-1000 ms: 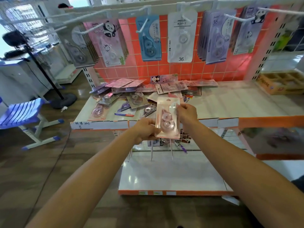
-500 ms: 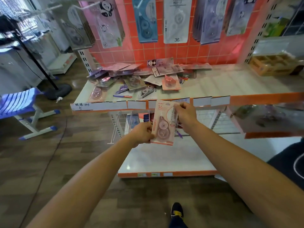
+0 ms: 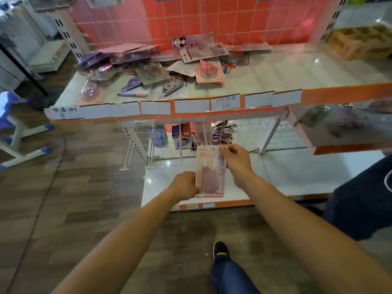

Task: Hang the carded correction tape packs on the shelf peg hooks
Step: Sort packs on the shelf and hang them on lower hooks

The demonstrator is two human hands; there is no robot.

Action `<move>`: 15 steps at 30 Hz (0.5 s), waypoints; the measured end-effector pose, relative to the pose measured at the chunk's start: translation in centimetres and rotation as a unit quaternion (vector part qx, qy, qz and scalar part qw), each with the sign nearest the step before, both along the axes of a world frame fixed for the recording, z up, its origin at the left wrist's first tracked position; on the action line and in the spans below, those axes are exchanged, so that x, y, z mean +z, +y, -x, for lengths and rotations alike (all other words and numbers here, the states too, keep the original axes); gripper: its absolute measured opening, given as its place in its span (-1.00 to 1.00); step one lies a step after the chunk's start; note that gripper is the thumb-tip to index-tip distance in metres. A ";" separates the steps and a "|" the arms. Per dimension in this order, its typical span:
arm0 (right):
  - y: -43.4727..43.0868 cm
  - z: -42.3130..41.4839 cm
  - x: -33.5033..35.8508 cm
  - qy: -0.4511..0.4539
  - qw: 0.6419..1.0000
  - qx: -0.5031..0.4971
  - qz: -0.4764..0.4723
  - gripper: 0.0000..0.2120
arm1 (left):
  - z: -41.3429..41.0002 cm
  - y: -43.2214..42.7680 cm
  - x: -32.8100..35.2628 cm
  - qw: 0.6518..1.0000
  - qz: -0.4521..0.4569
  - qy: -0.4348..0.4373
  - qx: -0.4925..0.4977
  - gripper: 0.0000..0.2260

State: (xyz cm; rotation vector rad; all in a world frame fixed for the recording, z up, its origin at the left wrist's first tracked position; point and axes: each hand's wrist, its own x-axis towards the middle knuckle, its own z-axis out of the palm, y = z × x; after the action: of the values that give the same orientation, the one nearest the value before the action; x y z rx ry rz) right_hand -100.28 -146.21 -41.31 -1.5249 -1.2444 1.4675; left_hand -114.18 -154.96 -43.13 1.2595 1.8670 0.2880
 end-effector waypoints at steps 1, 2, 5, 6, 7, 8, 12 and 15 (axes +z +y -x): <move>0.3 0.2 -1.5 0.002 1.000 0.003 0.004 -0.82 | 0.1 0.4 -1.5 1.000 0.000 0.006 -0.010 -0.80; 0.6 0.4 -3.0 -0.002 1.000 0.006 0.006 -0.82 | 0.2 0.8 -3.1 1.000 -0.001 0.010 -0.017 -0.78; 2.0 1.0 -8.3 -0.006 1.000 0.012 -0.004 -0.83 | 0.6 2.2 -8.7 1.000 -0.007 0.017 -0.021 -0.77; 2.5 1.2 -10.1 -0.009 1.000 0.018 -0.008 -0.83 | 0.6 2.7 -10.6 1.000 -0.010 0.015 -0.017 -0.78; 2.9 1.3 -12.0 -0.010 1.000 0.025 -0.013 -0.84 | 0.8 3.1 -12.5 1.000 -0.012 0.011 -0.010 -0.80; 3.2 1.4 -13.8 -0.007 0.999 0.031 -0.019 -0.84 | 0.9 3.5 -14.3 1.000 -0.017 0.007 -0.003 -0.81; 4.4 1.5 -21.2 0.009 0.998 0.036 -0.050 -0.85 | 1.5 5.1 -21.5 0.999 -0.043 0.023 -0.015 -0.82; 5.6 1.6 -25.6 0.019 0.996 0.023 -0.079 -0.83 | 1.8 6.7 -25.8 0.997 -0.064 0.039 -0.034 -0.82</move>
State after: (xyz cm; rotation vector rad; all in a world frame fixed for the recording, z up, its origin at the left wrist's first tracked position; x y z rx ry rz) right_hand -101.88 -140.63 -66.95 -1.3671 -1.3470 1.3854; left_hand -115.98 -148.26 -68.92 1.4352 1.8928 0.3298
